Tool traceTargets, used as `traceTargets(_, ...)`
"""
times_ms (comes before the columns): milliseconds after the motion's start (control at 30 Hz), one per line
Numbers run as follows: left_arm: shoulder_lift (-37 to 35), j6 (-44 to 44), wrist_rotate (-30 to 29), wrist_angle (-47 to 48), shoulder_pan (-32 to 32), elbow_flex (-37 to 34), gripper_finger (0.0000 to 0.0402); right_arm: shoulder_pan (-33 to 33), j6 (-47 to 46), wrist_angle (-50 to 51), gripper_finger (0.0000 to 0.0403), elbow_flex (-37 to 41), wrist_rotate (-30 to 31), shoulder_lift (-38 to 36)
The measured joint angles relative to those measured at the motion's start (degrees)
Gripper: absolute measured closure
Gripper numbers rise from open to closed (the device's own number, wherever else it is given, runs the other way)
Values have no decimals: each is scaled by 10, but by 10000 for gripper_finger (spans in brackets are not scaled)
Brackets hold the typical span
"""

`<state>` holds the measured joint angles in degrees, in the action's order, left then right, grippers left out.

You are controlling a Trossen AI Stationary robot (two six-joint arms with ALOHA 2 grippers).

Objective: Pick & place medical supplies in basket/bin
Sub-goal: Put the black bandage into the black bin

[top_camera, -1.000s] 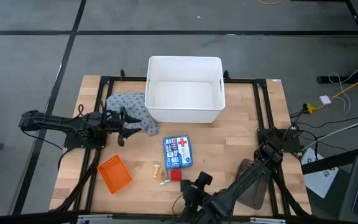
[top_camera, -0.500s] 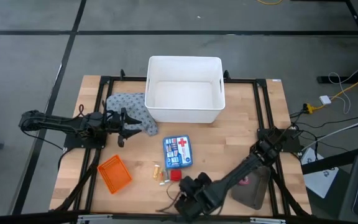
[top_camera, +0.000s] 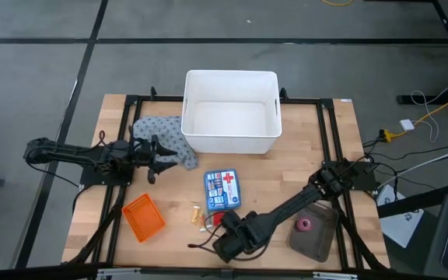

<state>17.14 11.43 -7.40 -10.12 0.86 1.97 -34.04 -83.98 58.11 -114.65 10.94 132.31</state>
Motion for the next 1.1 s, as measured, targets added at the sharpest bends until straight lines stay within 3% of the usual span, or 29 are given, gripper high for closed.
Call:
traceTargets(600, 0, 0, -1, 5, 0, 0, 201, 1, -6, -29, 172, 60, -22, -4)
traceTargets(1100, 0, -1, 0, 5, 0, 0, 201, 8, -24, -37, 174, 62, 21, -2)
